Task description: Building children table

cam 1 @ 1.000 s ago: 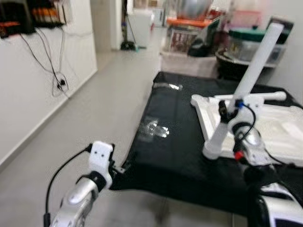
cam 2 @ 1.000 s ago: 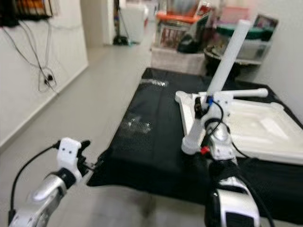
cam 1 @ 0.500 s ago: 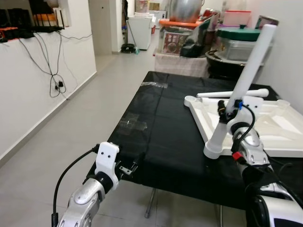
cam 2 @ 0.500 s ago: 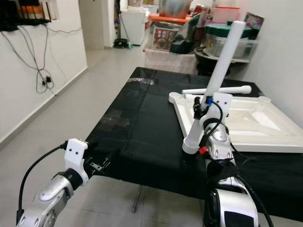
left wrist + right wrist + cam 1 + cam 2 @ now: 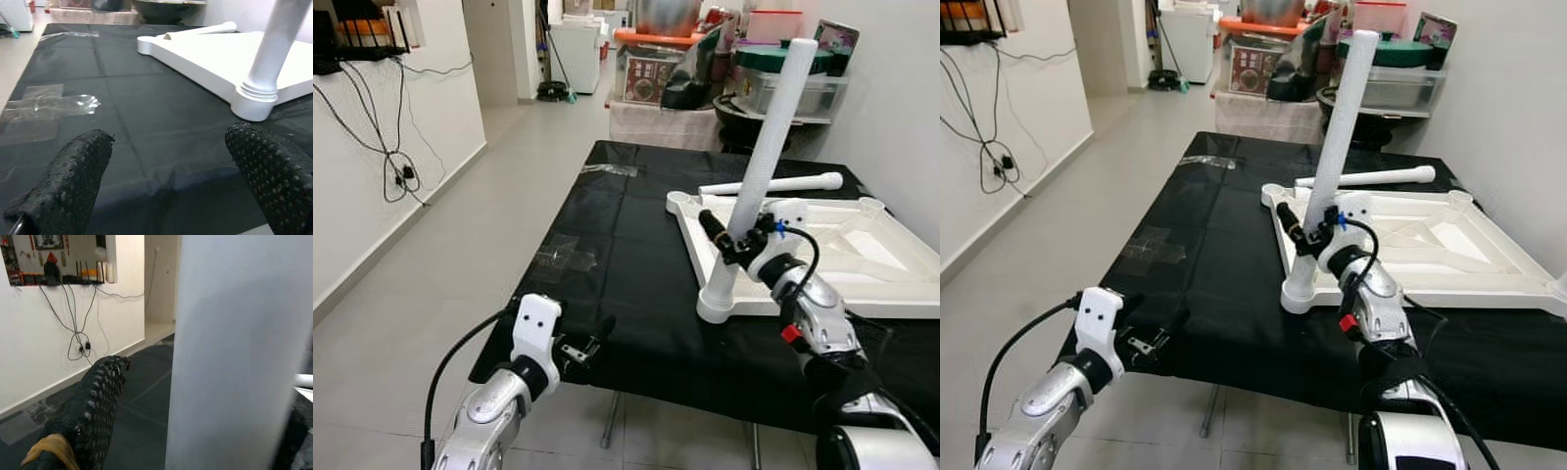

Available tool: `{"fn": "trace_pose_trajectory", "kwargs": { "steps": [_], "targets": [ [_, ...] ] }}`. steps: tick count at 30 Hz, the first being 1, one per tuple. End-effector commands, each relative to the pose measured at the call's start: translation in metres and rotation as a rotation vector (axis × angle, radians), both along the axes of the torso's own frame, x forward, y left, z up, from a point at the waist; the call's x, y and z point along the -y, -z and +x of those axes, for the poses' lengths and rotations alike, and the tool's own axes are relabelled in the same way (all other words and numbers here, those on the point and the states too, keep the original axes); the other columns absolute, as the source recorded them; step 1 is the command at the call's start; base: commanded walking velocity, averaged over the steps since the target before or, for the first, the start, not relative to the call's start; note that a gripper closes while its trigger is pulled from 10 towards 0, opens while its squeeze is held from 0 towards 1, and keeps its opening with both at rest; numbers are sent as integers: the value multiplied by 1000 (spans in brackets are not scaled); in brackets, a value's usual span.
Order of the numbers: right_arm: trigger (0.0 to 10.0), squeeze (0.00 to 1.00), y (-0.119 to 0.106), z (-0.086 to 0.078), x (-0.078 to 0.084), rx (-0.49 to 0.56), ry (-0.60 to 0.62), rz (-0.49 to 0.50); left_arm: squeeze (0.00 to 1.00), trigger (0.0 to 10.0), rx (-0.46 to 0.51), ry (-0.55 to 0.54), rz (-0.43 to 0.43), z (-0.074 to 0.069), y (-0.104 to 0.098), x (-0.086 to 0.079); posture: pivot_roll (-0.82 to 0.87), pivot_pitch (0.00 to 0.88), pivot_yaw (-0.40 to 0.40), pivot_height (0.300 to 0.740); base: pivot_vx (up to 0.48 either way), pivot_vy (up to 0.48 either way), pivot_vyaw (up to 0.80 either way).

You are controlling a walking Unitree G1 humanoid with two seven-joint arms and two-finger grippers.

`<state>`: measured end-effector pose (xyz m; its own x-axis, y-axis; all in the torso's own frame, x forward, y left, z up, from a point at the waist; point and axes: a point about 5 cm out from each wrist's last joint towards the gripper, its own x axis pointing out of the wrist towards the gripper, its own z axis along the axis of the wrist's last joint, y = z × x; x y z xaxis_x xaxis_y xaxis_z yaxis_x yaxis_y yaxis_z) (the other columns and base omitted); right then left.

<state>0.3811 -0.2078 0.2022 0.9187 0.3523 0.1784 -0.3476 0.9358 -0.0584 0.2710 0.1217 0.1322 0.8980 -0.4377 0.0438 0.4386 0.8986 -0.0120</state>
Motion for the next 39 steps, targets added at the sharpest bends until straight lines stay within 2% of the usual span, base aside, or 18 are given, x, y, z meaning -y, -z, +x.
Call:
{"fn": "trace_pose_trajectory", "kwargs": {
  "steps": [1, 6, 9, 10, 11, 12, 14, 16, 18, 21, 25, 26, 27, 28, 29, 30, 31, 39],
  "targets": [
    [10000, 0, 2, 1, -5, -8, -22, -18, 0, 10000, -20, 4, 10, -1, 6, -1, 81, 0, -89, 740, 0, 0, 0],
    [10000, 0, 2, 2, -6, -15, -45, -43, 0, 10000, -23, 8, 13, -2, 7, 0, 80, 0, -87, 740, 0, 0, 0],
    [10000, 0, -1, -2, -14, -6, -176, -59, 0, 10000, -23, 15, 15, -1, 6, 0, 85, 0, -87, 740, 0, 0, 0],
    [10000, 0, -1, -2, -14, -6, -176, -59, 0, 10000, -23, 15, 15, -1, 6, 0, 85, 0, -87, 740, 0, 0, 0],
    [10000, 0, -2, -6, -20, -2, -257, -70, 0, 10000, -22, 15, 15, -1, 6, -1, 87, 0, -88, 740, 0, 0, 0],
    [10000, 0, -2, -6, -20, -2, -257, -70, 0, 10000, -22, 15, 15, -1, 6, -1, 87, 0, -88, 740, 0, 0, 0],
    [10000, 0, -2, -14, -32, 5, -390, -97, 0, 10000, -22, 12, 16, -2, 6, -2, 91, 0, -92, 740, 0, 0, 0],
    [10000, 0, -2, -14, -32, 5, -390, -97, 0, 10000, -22, 12, 16, -2, 6, -2, 91, 0, -92, 740, 0, 0, 0],
    [10000, 0, -2, -20, -47, 26, -474, -127, 0, 10000, -25, 7, 17, -3, 7, -3, 92, 0, -93, 740, 0, 0, 0],
    [10000, 0, -2, -20, -53, 36, -482, -129, 0, 10000, -26, 6, 16, -3, 7, -2, 92, 0, -93, 740, 0, 0, 0],
    [10000, 0, -1, -13, -60, 39, -417, -120, 0, 10000, -27, 5, 15, -3, 7, -1, 91, 0, -93, 740, 0, 0, 0],
    [8471, 0, -1, -10, -59, 32, -385, -113, 0, 10000, -26, 5, 16, -3, 7, -1, 92, 0, -96, 740, 0, 0, 0],
    [8471, 0, 0, -8, -58, 27, -366, -108, 0, 10000, -26, 4, 16, -2, 7, -1, 92, 0, -96, 740, 0, 0, 0],
    [4863, 0, -1, -6, -57, 27, -352, -101, 0, 10000, -26, 2, 16, -2, 7, -1, 91, 0, -98, 740, 0, 0, 0],
    [3059, 0, -3, -6, -57, 39, -349, -83, 0, 10000, -27, 0, 15, -2, 7, -2, 91, 0, -98, 740, 0, 0, 0],
    [3059, 0, -3, -6, -57, 39, -349, -83, 0, 10000, -27, 0, 15, -2, 7, -2, 91, 0, -98, 740, 0, 0, 0],
    [0, 0, -3, -5, -56, 34, -333, -75, 0, 10000, -28, -1, 15, -2, 7, -2, 90, 0, -99, 740, 0, 0, 0],
    [0, 0, 11, -5, -50, -31, -214, -100, 0, 10000, -37, 1, 13, -5, 10, -1, 84, 0, -97, 740, 0, 0, 0]
  ]
}}
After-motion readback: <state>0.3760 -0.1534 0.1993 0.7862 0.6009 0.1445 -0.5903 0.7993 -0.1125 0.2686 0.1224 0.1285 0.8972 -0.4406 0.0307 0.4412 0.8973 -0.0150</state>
